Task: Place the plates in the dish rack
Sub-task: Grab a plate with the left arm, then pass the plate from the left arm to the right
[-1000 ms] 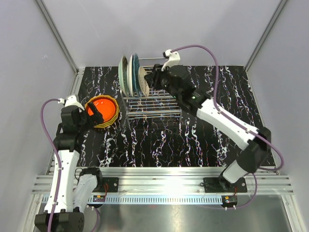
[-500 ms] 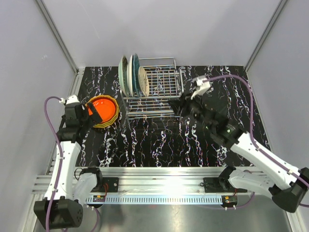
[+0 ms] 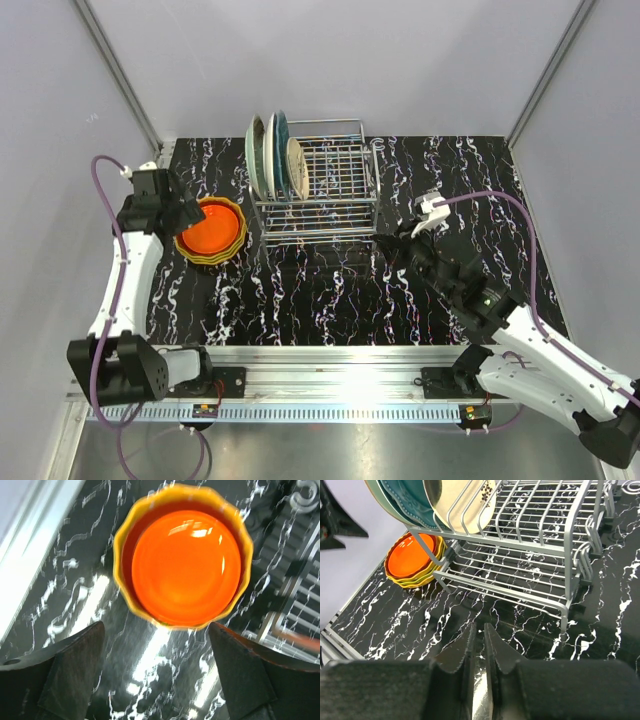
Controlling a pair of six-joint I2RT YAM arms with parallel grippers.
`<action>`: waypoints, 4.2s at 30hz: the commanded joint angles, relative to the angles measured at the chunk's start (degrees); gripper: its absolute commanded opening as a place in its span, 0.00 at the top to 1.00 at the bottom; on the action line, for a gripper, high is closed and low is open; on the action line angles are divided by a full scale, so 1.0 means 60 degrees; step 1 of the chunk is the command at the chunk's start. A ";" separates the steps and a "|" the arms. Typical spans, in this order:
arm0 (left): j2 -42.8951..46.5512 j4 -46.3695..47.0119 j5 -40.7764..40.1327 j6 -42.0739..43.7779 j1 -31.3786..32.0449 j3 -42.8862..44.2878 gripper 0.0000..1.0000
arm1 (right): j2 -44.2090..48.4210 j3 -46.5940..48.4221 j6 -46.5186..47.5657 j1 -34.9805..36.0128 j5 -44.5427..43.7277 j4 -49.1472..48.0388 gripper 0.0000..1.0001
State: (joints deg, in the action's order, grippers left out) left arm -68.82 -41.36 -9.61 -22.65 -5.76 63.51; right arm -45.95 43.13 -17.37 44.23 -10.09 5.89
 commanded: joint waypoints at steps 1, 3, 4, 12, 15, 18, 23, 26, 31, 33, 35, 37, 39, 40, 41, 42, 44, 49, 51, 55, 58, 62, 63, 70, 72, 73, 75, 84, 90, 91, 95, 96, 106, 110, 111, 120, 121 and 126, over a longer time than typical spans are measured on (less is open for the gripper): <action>-0.1009 0.0053 -0.0084 0.0275 -0.0080 0.0856 0.15 | 0.0407 -0.0143 0.0228 -0.0047 -0.0340 -0.0366 0.85; -0.1493 0.0315 -0.0025 0.0376 -0.0066 0.0813 0.18 | 0.0613 -0.0202 0.0214 -0.0047 -0.0326 -0.0425 0.87; -0.1639 0.0549 -0.0010 0.0406 -0.0066 0.0798 0.21 | 0.0671 -0.0260 0.0228 -0.0047 -0.0340 -0.0469 0.87; -0.2519 0.1166 -0.0259 0.0685 -0.0066 0.0344 0.35 | 0.0716 -0.0348 0.0272 -0.0047 -0.0340 -0.0659 0.89; -0.2797 0.1196 -0.0347 0.0817 -0.0066 0.0387 0.39 | 0.0701 -0.0348 0.0301 -0.0047 -0.0414 -0.0689 0.90; -0.3047 0.1093 -0.0435 0.0758 -0.0080 0.0549 0.39 | 0.0686 -0.0377 0.0316 -0.0047 -0.0443 -0.0659 0.90; -0.3486 0.1108 -0.0333 0.0627 -0.0212 0.0665 0.43 | 0.0686 -0.0407 0.0316 -0.0047 -0.0516 -0.0630 0.90; -0.3633 0.1239 0.0194 0.0524 -0.0489 0.0622 0.44 | 0.0686 -0.0407 0.0345 -0.0047 -0.0560 -0.0630 0.91; -0.3925 0.1357 0.0737 0.0407 -0.0651 0.0607 0.48 | 0.0701 -0.0421 0.0345 -0.0047 -0.0589 -0.0630 0.91; -0.3985 0.1386 0.0795 0.0392 -0.0666 0.0607 0.48 | 0.0687 -0.0422 0.0345 -0.0047 -0.0604 -0.0645 0.91; -0.4072 0.1372 0.0781 0.0407 -0.0666 0.0651 0.49 | 0.0686 -0.0407 0.0360 -0.0047 -0.0619 -0.0601 0.91; -0.4102 0.1386 0.0839 0.0392 -0.0710 0.0651 0.49 | 0.0716 -0.0422 0.0360 -0.0047 -0.0648 -0.0616 0.92; -0.4116 0.1415 0.0883 0.0377 -0.0725 0.0622 0.50 | 0.0730 -0.0436 0.0345 -0.0047 -0.0648 -0.0616 0.92; -0.4160 0.1416 0.0883 0.0377 -0.0725 0.0636 0.51 | 0.0730 -0.0436 0.0360 -0.0047 -0.0648 -0.0601 0.92; -0.4189 0.1401 0.0883 0.0377 -0.0739 0.0636 0.51 | 0.0730 -0.0436 0.0360 -0.0062 -0.0662 -0.0601 0.91; -0.4277 0.1401 0.0941 0.0377 -0.0754 0.0651 0.51 | 0.0730 -0.0436 0.0360 -0.0047 -0.0663 -0.0601 0.91; -0.4394 0.1372 0.1131 0.0421 -0.0812 0.0710 0.51 | 0.0730 -0.0436 0.0360 -0.0062 -0.0692 -0.0601 0.92; -0.4629 0.1225 0.1308 0.0348 -0.0944 0.0695 0.52 | 0.0774 -0.0422 0.0375 -0.0047 -0.0736 -0.0601 0.92; -0.4586 0.1240 0.1249 0.0333 -0.0959 0.0651 0.52 | 0.0789 -0.0422 0.0375 -0.0047 -0.0736 -0.0572 0.91; -0.4644 0.1298 0.1249 0.0275 -0.0959 0.0578 0.54 | 0.0818 -0.0436 0.0375 -0.0047 -0.0780 -0.0572 0.91; -0.4732 0.1211 0.1250 0.0246 -0.0959 0.0622 0.63 | 0.0848 -0.0407 0.0389 -0.0047 -0.0809 -0.0513 0.91; -0.4440 0.1239 0.0958 0.0129 -0.0959 0.0549 0.76 | 0.0862 -0.0334 0.0360 -0.0047 -0.0780 -0.0440 0.92; -0.4163 0.1283 0.0898 0.0099 -0.0959 0.0418 0.78 | 0.0848 -0.0305 0.0360 -0.0047 -0.0765 -0.0396 0.91; -0.2916 0.1591 0.0254 -0.0121 -0.0974 0.0051 0.97 | 0.0672 0.0032 0.0331 -0.0047 -0.0619 -0.0103 0.91; -0.2594 0.1635 0.0195 -0.0193 -0.0959 -0.0022 1.00 | 0.0599 0.0135 0.0302 -0.0047 -0.0531 0.0043 0.91; -0.2492 0.1635 0.0180 -0.0223 -0.0959 -0.0052 1.00 | 0.0569 0.0222 0.0287 -0.0047 -0.0473 0.0058 0.91; -0.2199 0.1679 0.0165 -0.0267 -0.0959 -0.0110 1.00 | 0.0496 0.0281 0.0287 -0.0047 -0.0181 0.0073 0.90; -0.1363 0.1752 0.0326 -0.0457 -0.0959 -0.0272 1.00 | 0.0028 0.0589 0.0418 -0.0047 0.2026 0.0016 0.80; -0.0690 0.1811 0.0766 -0.0531 -0.0959 -0.0477 1.00 | 0.0130 0.0194 0.0594 0.0055 0.3820 -0.0908 0.72; -0.0616 0.1797 0.0810 -0.0531 -0.0959 -0.0506 1.00 | 0.0130 0.0165 0.0623 0.0099 0.3849 -0.0908 0.71; -0.0148 0.1752 0.0942 -0.0590 -0.0974 -0.0608 1.00 | -0.0322 0.0164 0.0770 0.0728 0.3559 -0.1304 0.69; -0.0045 0.1767 0.0956 -0.0604 -0.0945 -0.0638 1.00 | -0.0455 0.0164 0.1002 0.1251 0.3310 -0.1333 0.68; 0.1712 0.1167 0.2505 -0.1584 -0.0813 -0.1486 1.00 | -0.1496 0.0794 0.1985 0.3584 0.0935 -0.1055 0.60; 0.2810 0.0713 0.3651 -0.2083 -0.0798 -0.2188 1.00 | -0.1759 0.0940 0.2395 0.4359 0.0233 -0.1040 0.56; 0.3030 0.0625 0.3695 -0.2098 -0.0812 -0.2307 1.00 | -0.1847 0.0984 0.2541 0.4493 0.0115 -0.1040 0.55; 0.5155 -0.0971 0.4486 -0.2157 -0.0783 -0.3011 1.00 | -0.3252 0.1598 0.4077 0.5883 -0.1349 -0.1376 0.44; 0.5388 -0.1190 0.4574 -0.2171 -0.0783 -0.3025 1.00 | -0.3486 0.1716 0.4269 0.6016 -0.1583 -0.1392 0.41; 0.5815 -0.1893 0.4897 -0.1908 -0.0783 -0.3055 1.00 | -0.5185 0.2375 0.5954 0.6676 -0.3005 -0.1992 0.34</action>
State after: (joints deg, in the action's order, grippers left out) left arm -34.92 -50.59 15.66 -34.68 -10.66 45.32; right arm -73.06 53.43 9.72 82.52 -20.51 -0.67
